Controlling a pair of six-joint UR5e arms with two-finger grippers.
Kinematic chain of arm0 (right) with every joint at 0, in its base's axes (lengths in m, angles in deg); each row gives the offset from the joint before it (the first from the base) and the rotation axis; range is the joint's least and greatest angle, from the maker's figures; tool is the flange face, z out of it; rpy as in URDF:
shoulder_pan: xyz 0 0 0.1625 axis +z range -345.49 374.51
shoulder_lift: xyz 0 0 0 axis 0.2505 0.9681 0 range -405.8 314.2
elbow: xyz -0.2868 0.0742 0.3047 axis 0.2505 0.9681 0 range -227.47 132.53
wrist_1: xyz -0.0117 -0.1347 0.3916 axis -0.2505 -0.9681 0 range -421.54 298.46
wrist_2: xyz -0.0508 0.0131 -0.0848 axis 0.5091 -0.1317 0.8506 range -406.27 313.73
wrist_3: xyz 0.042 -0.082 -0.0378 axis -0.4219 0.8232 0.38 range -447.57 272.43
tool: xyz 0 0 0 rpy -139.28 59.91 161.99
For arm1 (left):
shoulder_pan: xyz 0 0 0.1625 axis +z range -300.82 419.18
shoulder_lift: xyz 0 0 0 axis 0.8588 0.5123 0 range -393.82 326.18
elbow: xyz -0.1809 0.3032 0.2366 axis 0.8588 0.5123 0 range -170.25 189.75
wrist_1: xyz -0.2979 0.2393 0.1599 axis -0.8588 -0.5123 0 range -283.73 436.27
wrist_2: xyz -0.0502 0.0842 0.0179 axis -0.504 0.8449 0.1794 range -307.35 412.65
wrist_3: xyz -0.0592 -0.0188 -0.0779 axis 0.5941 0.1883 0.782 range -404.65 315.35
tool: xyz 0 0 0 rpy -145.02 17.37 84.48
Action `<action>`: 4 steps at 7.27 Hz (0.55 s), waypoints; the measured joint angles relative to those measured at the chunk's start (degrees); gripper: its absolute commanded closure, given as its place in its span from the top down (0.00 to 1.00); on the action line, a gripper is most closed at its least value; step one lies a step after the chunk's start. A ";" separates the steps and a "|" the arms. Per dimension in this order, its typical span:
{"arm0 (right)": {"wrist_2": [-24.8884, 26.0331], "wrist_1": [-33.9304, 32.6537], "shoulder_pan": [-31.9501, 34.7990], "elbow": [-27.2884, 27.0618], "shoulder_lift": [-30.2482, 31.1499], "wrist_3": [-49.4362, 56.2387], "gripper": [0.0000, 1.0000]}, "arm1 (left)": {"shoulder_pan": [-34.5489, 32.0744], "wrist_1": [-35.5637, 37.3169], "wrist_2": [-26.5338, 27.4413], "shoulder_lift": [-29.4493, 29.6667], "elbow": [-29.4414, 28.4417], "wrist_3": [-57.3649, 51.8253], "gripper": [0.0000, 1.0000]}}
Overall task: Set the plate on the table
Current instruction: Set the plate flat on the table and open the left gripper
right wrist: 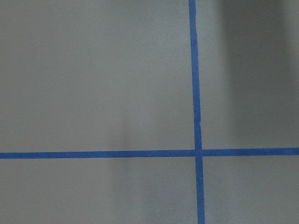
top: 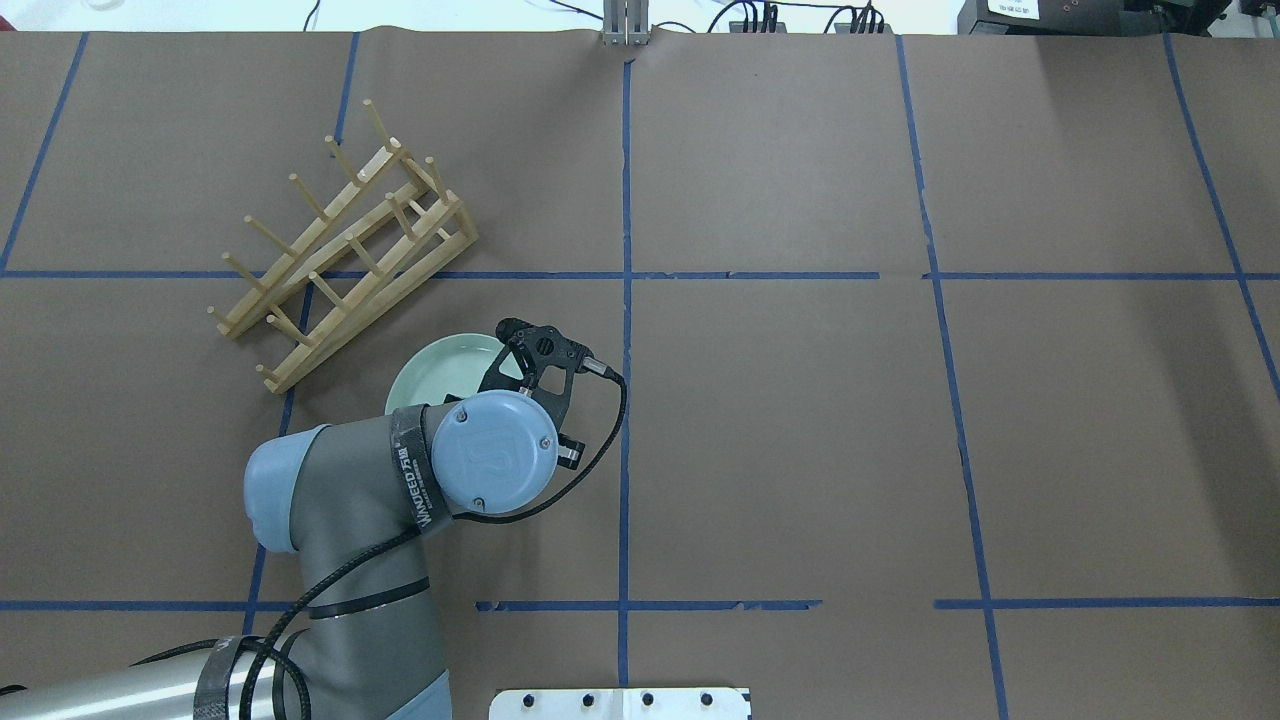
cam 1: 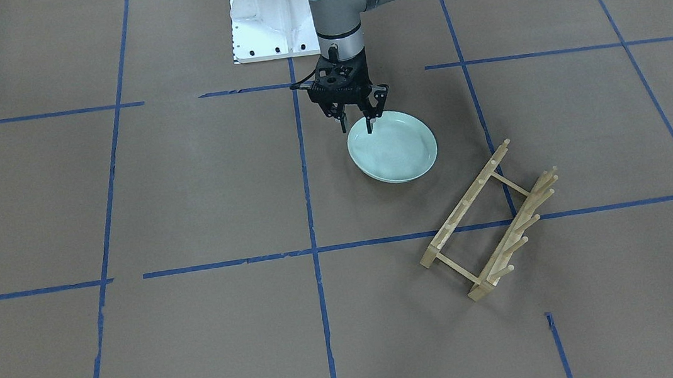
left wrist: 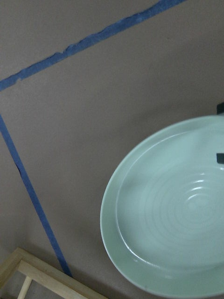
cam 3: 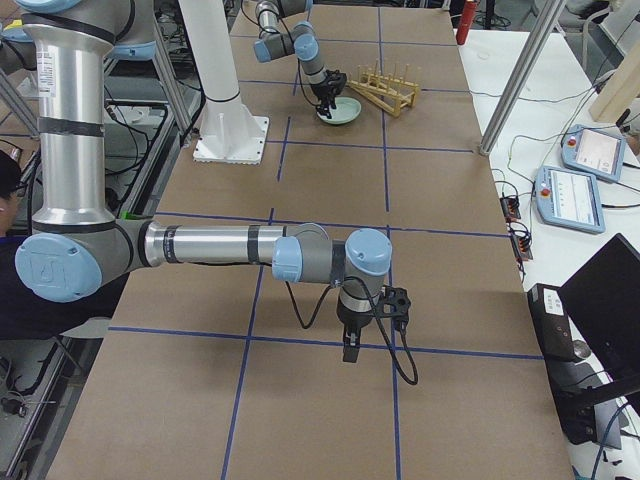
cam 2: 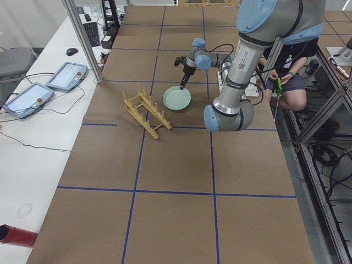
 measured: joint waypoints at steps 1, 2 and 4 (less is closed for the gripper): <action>0.00 0.01 -0.01 0.00 0.00 0.01 1.00 | 0.27 -0.50 1.07 0.12 0.48 0.13 1.00; 0.00 0.02 0.00 0.00 0.00 0.03 1.00 | 0.23 -0.78 1.06 0.30 1.67 0.11 1.00; 0.00 0.02 0.00 0.00 0.00 0.04 1.00 | -5.67 -0.89 -6.20 0.30 6.09 -0.33 1.00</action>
